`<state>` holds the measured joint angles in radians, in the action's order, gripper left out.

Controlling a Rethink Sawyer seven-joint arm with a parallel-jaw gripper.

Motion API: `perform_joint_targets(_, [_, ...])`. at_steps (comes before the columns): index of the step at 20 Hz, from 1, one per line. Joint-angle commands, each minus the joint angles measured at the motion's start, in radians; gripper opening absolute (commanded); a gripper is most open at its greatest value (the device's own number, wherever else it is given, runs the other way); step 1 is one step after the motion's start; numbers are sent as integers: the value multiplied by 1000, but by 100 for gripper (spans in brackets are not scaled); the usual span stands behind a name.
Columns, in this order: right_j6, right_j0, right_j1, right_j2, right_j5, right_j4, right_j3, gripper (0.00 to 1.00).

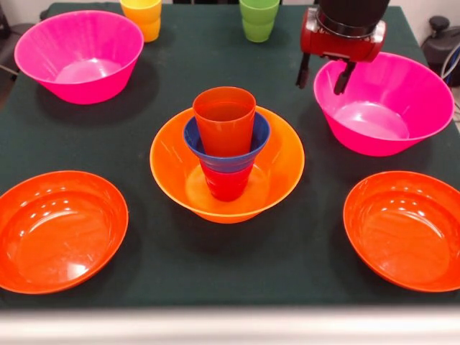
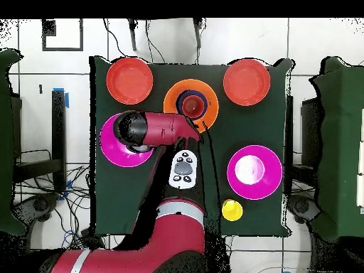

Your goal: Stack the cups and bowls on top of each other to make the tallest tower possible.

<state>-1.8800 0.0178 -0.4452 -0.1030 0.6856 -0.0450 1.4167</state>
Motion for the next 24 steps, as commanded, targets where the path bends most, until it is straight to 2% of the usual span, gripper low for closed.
perform_joint_targets(1, [13,-6,65,97,-71,87,69,100])
perform_joint_targets(4, [11,-5,65,98,-72,92,72,100])
perform_joint_targets(5, [-4,-4,66,97,-82,88,72,0])
perform_joint_targets(9, [-35,0,72,91,-83,71,61,0])
perform_joint_targets(17, [-33,-1,75,89,-96,70,57,0])
perform_joint_targets(19, [-2,-4,71,92,-68,81,43,0])
perform_joint_targets(24, [-5,-10,52,81,-41,74,40,0])
